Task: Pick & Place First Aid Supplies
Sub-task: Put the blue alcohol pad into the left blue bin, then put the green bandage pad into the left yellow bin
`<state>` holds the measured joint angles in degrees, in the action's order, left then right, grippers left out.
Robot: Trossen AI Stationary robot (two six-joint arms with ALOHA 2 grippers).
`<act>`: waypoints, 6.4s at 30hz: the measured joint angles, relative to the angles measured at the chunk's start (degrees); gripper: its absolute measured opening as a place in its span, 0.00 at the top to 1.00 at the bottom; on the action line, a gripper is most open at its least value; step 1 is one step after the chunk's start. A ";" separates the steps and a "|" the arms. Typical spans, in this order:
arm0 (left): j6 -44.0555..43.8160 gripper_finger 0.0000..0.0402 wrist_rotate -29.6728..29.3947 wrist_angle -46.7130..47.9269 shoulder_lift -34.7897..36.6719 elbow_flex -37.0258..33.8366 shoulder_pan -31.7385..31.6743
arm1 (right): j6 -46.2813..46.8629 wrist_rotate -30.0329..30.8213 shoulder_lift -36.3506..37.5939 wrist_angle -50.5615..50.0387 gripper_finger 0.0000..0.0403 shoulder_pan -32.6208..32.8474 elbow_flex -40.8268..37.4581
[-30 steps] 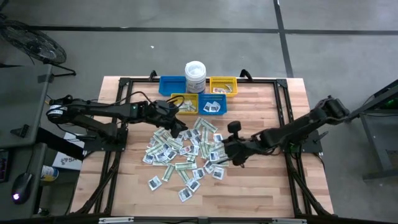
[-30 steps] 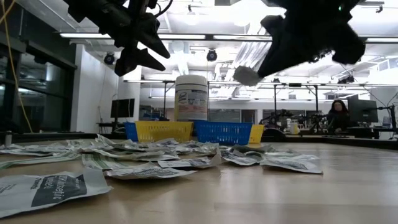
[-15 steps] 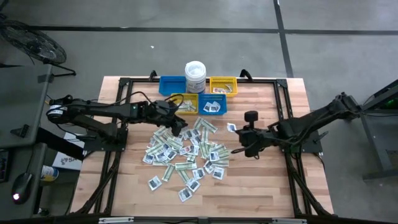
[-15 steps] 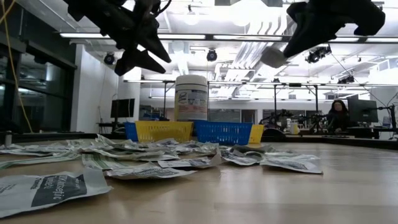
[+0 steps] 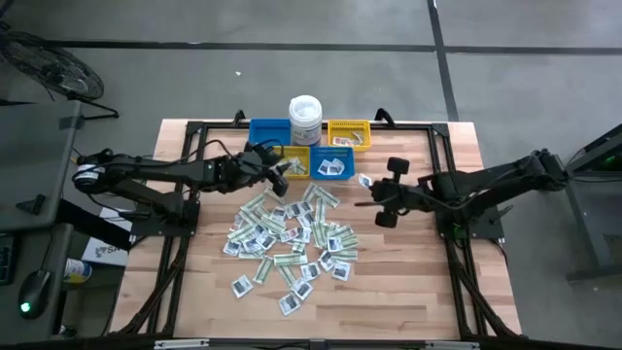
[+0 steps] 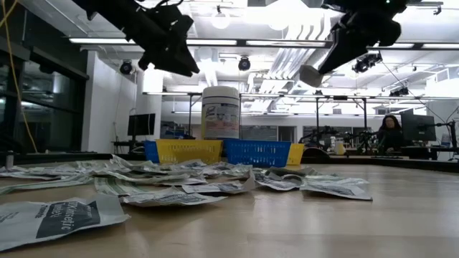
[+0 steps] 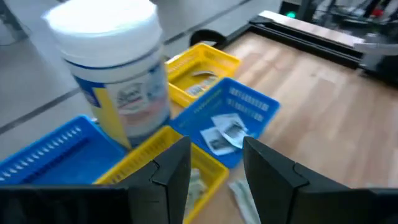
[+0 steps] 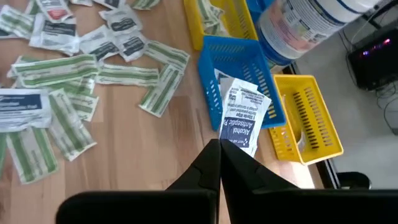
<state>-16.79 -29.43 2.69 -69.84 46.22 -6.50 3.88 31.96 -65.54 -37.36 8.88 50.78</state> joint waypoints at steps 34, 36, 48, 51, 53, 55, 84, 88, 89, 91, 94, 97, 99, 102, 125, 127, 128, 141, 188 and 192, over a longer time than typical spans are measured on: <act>-30.39 0.64 42.25 -14.59 0.00 -0.01 -15.11 | -49.53 -2.47 -11.31 33.41 1.00 -10.65 -0.04; -34.93 0.64 42.13 -14.57 0.00 -0.02 -14.61 | -52.49 -0.29 -12.57 35.86 1.00 -9.89 -0.04; -50.08 0.64 37.97 -15.83 -0.50 -0.02 -9.85 | -56.65 10.25 -21.86 38.97 1.00 -5.91 8.16; -51.17 0.64 34.53 -16.11 -0.52 -0.07 -8.04 | -56.81 10.01 -22.74 38.54 1.00 -4.87 10.22; -51.24 0.64 32.29 -15.89 -0.52 -0.07 -6.98 | -56.87 8.51 -22.98 38.29 1.00 -4.14 11.09; -51.31 0.64 30.18 -15.75 -0.52 -0.07 -6.05 | -56.87 8.38 -23.30 38.30 1.00 -3.31 11.80; -51.19 0.64 30.34 -14.16 -0.52 -0.04 -3.08 | -56.87 2.63 -23.37 38.63 1.00 -3.15 12.15; -51.13 0.64 30.29 -14.11 -0.52 -0.04 -3.10 | -56.71 2.00 -23.37 38.66 1.00 -3.66 12.15; -51.11 0.64 30.10 -14.10 -0.52 -0.04 -3.13 | -56.63 1.97 -23.37 38.68 1.00 -3.69 12.15; -51.00 0.64 30.08 -13.94 -0.52 -0.04 -3.13 | -56.61 1.95 -23.37 38.68 1.00 -3.66 12.15; -51.00 0.68 30.28 -12.90 -0.52 -0.02 -3.15 | -56.58 1.92 -23.37 38.70 1.00 -3.69 12.15; -50.99 0.75 30.35 -12.60 -0.52 -0.02 -3.15 | -56.48 1.58 -23.37 38.70 1.00 -3.71 12.15; -50.52 0.80 30.34 -12.59 -0.52 -0.02 -3.21 | -56.33 1.60 -23.37 38.70 1.00 -3.71 12.17; -48.98 0.89 30.34 -12.58 -0.52 0.00 -3.21 | -55.12 1.61 -23.37 38.68 1.00 -3.71 12.15; -42.29 1.00 28.94 -11.18 -0.52 0.00 -3.36 | -27.30 -1.75 -21.27 38.36 0.71 -3.60 12.11; -40.83 1.00 28.52 -10.37 -0.52 0.00 -4.52 | -22.78 -0.52 -19.66 37.65 0.67 -3.60 12.11; -40.20 1.00 28.32 -9.99 -0.52 0.00 -5.16 | -20.83 0.55 -18.77 36.95 0.66 -3.60 12.11; -29.23 1.00 27.54 2.55 -0.53 0.00 -21.30 | -15.04 12.68 -6.20 23.55 0.62 -3.88 12.13; -15.81 0.80 43.01 -10.28 -20.06 0.00 -44.50 | 4.11 14.58 -4.85 12.71 0.62 -14.16 12.13; -14.32 0.74 44.82 -10.22 -19.37 0.00 -44.54 | 4.07 14.13 -4.87 12.33 0.62 -14.16 12.13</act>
<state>-31.10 15.39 -7.53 -89.21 46.22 -51.05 7.95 46.10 -70.41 -25.03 -5.28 62.92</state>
